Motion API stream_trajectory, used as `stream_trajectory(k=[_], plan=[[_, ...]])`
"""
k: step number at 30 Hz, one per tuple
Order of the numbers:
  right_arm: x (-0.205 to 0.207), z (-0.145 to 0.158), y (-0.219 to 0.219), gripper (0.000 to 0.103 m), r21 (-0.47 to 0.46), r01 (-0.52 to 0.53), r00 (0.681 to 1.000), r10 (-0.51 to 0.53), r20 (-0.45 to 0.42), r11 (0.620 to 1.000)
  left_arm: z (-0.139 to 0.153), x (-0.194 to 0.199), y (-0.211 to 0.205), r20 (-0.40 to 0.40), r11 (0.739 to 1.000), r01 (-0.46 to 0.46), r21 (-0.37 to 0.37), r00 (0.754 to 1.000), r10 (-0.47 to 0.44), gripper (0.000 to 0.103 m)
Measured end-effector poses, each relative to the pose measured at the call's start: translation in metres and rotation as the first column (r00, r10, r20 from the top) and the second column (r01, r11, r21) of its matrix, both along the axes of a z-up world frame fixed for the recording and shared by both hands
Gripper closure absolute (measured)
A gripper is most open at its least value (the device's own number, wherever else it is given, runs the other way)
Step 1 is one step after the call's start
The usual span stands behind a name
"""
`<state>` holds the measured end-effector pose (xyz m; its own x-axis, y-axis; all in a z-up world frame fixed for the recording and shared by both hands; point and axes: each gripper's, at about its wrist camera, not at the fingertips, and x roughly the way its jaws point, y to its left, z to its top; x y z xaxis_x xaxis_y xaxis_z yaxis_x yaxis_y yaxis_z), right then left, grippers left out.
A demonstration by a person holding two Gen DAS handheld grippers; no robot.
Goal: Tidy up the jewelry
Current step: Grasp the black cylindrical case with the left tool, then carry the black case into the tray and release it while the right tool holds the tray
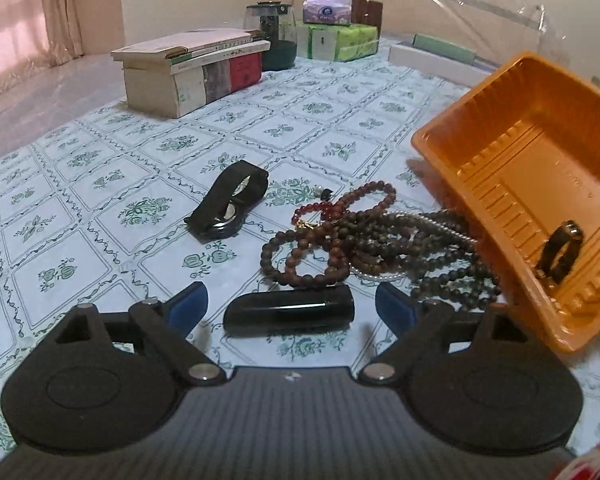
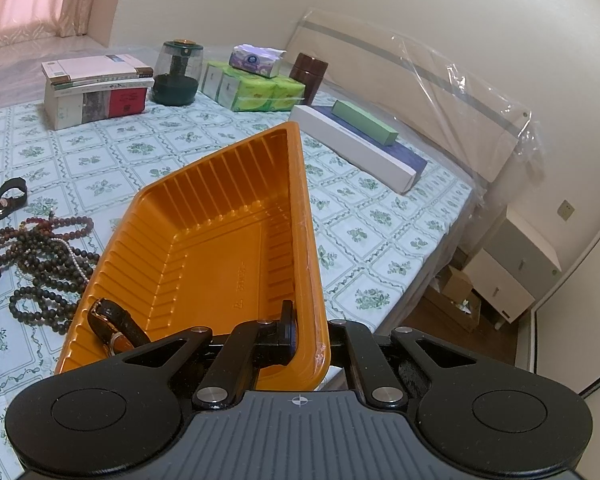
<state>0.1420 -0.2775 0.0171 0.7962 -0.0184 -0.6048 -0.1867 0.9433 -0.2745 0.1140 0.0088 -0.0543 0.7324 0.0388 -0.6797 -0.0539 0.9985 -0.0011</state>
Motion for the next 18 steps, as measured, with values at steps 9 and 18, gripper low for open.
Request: stream_trajectory(k=[9,18], plan=[[-0.001,-0.002,-0.002,0.098,-0.003,0.005,1.0,-0.005,-0.001,1.0,-0.011,0.005,-0.001,-0.022,0.999,-0.048,0.017,0.999,0.048,0.021],[0.0,-0.002,-0.002,0.098,-0.002,0.005,1.0,-0.005,-0.002,1.0,-0.014,0.0,0.0,-0.032,0.998,-0.056,0.001,0.998,0.056,0.028]])
